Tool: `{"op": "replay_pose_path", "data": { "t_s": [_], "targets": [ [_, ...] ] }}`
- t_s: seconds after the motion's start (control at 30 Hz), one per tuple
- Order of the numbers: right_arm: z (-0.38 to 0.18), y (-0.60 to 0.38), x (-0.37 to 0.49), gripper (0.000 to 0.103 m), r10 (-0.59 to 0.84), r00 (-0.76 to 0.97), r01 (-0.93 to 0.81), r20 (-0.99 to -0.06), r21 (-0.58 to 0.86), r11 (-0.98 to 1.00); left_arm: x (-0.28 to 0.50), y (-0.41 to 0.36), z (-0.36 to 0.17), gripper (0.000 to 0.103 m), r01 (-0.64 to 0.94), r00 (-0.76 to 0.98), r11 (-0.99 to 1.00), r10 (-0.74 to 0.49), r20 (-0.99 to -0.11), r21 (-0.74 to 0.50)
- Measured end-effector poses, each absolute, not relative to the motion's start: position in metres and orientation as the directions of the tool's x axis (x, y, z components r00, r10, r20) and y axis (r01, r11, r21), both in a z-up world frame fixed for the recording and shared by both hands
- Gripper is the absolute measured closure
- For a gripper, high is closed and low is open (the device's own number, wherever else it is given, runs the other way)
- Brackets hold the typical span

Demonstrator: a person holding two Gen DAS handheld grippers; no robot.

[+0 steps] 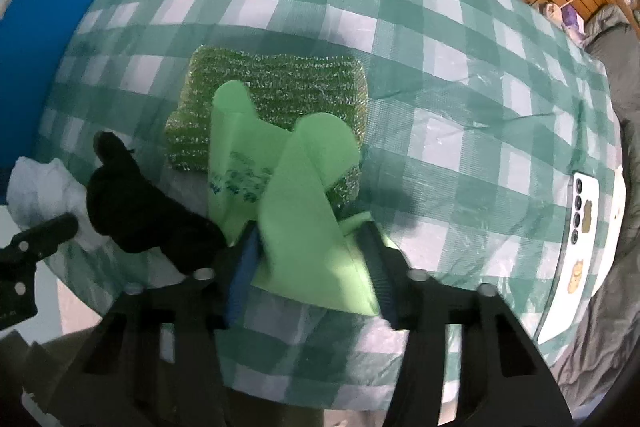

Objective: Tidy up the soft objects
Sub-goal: 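Grasp the crumpled white cloth with the left tool while the right tool grasps the green plastic bag, then carry the white cloth and green bag over the box with both tools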

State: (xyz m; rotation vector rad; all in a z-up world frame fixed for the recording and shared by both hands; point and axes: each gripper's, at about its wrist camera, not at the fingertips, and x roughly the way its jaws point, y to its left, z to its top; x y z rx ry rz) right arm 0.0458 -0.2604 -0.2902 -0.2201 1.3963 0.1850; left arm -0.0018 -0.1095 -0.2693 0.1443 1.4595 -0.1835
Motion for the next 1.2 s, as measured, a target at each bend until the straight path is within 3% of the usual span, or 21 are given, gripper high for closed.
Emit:
{"op": "replay_pose_path", "data": {
  "t_s": [0.03, 0.57, 1.2],
  "targets": [
    [-0.290, -0.261, 0.045, 0.095, 0.008, 0.161, -0.250, -0.987, -0.033, 0.968, 0.001, -0.109, -0.268, 0.041, 0.213, 0.101, 0.977, -0.037, -0.994, -0.015],
    [-0.229, -0.315, 0.039, 0.096, 0.129, 0.288, -0.102, -0.949, 0.103, 0.989, 0.017, -0.099, -0.236, 0.042, 0.219, 0.152, 0.975, -0.082, -0.985, -0.048],
    [-0.168, -0.293, 0.051, 0.096, 0.186, 0.385, -0.168, -0.904, 0.129, 0.977, 0.027, -0.063, -0.168, 0.042, 0.127, 0.274, 0.990, -0.102, -0.956, -0.069]
  ]
}}
